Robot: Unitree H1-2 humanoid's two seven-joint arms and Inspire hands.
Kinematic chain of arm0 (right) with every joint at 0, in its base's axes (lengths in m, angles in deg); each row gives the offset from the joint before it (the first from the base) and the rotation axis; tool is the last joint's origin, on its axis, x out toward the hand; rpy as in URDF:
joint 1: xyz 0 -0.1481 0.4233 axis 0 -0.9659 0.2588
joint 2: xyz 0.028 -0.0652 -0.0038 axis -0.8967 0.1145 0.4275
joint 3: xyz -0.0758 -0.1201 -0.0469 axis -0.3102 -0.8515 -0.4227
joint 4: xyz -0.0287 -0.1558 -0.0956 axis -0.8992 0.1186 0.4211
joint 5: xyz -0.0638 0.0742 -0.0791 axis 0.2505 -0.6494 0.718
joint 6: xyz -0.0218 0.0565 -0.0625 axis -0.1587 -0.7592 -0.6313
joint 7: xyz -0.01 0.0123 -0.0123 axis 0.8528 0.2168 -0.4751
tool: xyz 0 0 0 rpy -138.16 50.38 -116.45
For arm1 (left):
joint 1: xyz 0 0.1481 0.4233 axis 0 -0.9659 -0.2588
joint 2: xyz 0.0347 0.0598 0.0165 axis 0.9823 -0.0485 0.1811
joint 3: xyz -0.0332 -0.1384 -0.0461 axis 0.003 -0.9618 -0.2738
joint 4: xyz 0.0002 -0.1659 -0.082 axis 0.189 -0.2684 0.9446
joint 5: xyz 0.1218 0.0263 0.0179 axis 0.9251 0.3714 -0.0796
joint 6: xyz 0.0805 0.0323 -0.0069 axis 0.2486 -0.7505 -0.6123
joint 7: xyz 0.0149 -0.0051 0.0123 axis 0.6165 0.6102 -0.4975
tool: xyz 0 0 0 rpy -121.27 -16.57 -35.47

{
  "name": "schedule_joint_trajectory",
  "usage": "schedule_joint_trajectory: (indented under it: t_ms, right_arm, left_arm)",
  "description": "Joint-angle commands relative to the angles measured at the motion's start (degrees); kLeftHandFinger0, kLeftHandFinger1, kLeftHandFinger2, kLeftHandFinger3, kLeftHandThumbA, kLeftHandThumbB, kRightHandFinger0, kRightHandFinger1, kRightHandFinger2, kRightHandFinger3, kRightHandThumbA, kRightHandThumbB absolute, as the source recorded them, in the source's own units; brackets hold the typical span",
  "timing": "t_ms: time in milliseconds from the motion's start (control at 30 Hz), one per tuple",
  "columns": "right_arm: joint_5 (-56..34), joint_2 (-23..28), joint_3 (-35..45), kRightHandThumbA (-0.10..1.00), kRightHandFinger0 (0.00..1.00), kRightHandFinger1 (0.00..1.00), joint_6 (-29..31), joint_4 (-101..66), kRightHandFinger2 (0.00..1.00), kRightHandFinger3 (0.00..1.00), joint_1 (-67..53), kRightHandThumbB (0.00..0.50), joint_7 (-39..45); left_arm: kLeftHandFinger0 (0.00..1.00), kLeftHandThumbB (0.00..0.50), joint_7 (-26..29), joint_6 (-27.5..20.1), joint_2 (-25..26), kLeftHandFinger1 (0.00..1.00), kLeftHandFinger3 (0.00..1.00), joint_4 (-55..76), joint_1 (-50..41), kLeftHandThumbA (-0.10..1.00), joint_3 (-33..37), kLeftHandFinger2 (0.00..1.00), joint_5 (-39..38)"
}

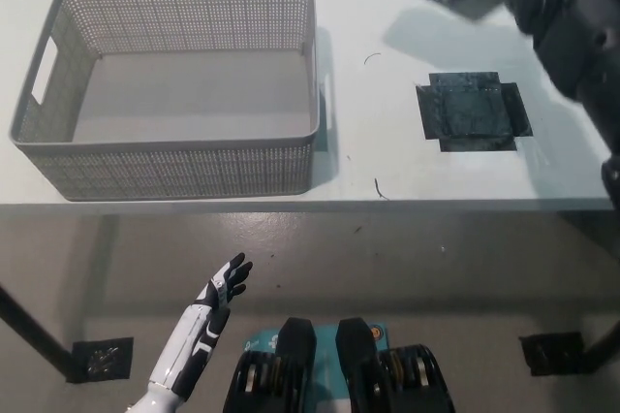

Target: Use the right hand to pick up a small rectangular container and put it into a bigger container on the left side

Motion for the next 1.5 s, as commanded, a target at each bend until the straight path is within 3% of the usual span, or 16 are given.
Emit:
schedule_joint_trajectory:
  t_ms: [0,67,367,467,533,567,633,700,1000,1033,1067,1100,1133,1167,1267,1467]
  right_arm:
    - [-0.37,-0.03,1.29,-0.10,0.00,0.52,6.14,-5.51,0.94,1.00,12.39,0.197,-5.24]
    - [-0.31,-2.06,1.22,-0.10,0.00,0.51,6.53,-5.74,0.93,1.00,13.14,0.201,-5.35]
    - [-0.25,-11.51,0.76,-0.10,0.00,0.38,5.91,-2.64,0.79,0.73,16.16,0.241,-5.36]
    - [-0.87,-15.12,1.33,-0.10,0.00,0.40,5.53,-0.73,0.84,0.85,16.00,0.239,-6.70]
    - [-1.17,-17.29,1.61,-0.10,0.02,0.37,3.76,0.06,0.75,0.73,16.04,0.272,-6.28]
    - [-0.93,-18.23,1.39,-0.10,0.01,0.34,3.42,0.54,0.62,0.54,15.93,0.274,-6.07]
    - [-1.39,-19.62,1.80,-0.10,0.00,0.28,2.67,1.24,0.56,0.41,15.22,0.276,-5.45]
    - [-0.68,-20.61,1.16,-0.10,0.00,0.24,2.28,1.80,0.54,0.38,14.59,0.289,-5.68]
    - [1.78,-23.67,-2.29,-0.10,0.00,0.17,-0.18,3.22,0.58,0.52,11.84,0.289,-5.25]
    - [2.58,-24.02,-3.28,-0.10,0.20,0.33,-0.88,3.37,0.63,0.59,11.46,0.284,-4.88]
    - [3.22,-24.45,-4.18,0.05,0.25,0.42,-2.57,3.61,0.73,0.92,10.49,0.248,-3.31]
    - [2.30,-24.73,-3.69,0.37,0.59,0.85,-3.68,3.80,1.00,1.00,10.55,0.359,-0.48]
    - [1.39,-24.88,-3.12,0.40,0.78,1.00,-4.06,3.87,1.00,1.00,10.62,0.345,1.37]
    - [0.08,-24.98,-2.17,0.52,1.00,1.00,-4.68,3.96,1.00,1.00,10.71,0.396,4.41]
    - [0.39,-24.65,-2.56,0.64,1.00,1.00,-5.07,3.84,1.00,1.00,11.42,0.488,6.50]
    - [-1.34,-23.47,-0.54,0.84,1.00,1.00,-3.69,3.30,1.00,1.00,12.56,0.500,8.66]
  left_arm:
    - [1.00,0.354,0.03,-2.25,0.61,1.00,1.00,1.37,0.54,1.00,0.00,1.00,0.53]
    - [1.00,0.354,0.20,-2.25,0.60,1.00,1.00,1.36,0.58,1.00,0.00,1.00,0.84]
    - [1.00,0.367,0.12,-1.53,0.43,1.00,1.00,1.85,0.41,1.00,0.13,1.00,1.71]
    - [1.00,0.364,0.29,-1.03,0.42,1.00,1.00,2.46,0.05,1.00,0.14,1.00,2.41]
    - [1.00,0.369,0.37,-1.13,0.43,1.00,1.00,2.29,0.07,1.00,0.11,1.00,2.62]
    - [1.00,0.370,0.37,-1.28,0.40,1.00,1.00,2.10,0.04,1.00,0.13,1.00,2.66]
    - [1.00,0.361,-0.12,-1.11,-0.01,1.00,1.00,2.25,0.06,1.00,0.64,1.00,2.28]
    - [1.00,0.359,-0.46,-0.85,-0.13,1.00,1.00,2.11,0.57,1.00,0.87,1.00,1.95]
    - [1.00,0.359,-0.43,-0.72,0.07,1.00,1.00,2.21,1.07,1.00,0.85,1.00,1.88]
    - [1.00,0.360,-0.42,-0.43,0.13,1.00,1.00,2.47,1.02,1.00,0.89,1.00,2.14]
    - [1.00,0.347,-0.64,-0.45,0.11,1.00,1.00,2.68,0.65,1.00,1.35,1.00,2.62]
    - [1.00,0.351,-0.65,-0.47,0.15,1.00,1.00,2.62,0.86,1.00,1.36,1.00,2.64]
    - [1.00,0.351,-0.62,-0.51,0.21,1.00,1.00,2.64,0.81,1.00,1.34,1.00,2.60]
    - [1.00,0.353,-0.50,-0.68,0.25,1.00,1.00,2.59,0.56,1.00,1.34,1.00,2.62]
    - [1.00,0.363,-0.19,-1.15,0.31,1.00,1.00,2.17,0.93,1.00,1.22,1.00,2.77]
    - [1.00,0.343,-0.43,-0.13,0.65,1.00,1.00,2.89,0.78,1.00,1.43,1.00,3.42]
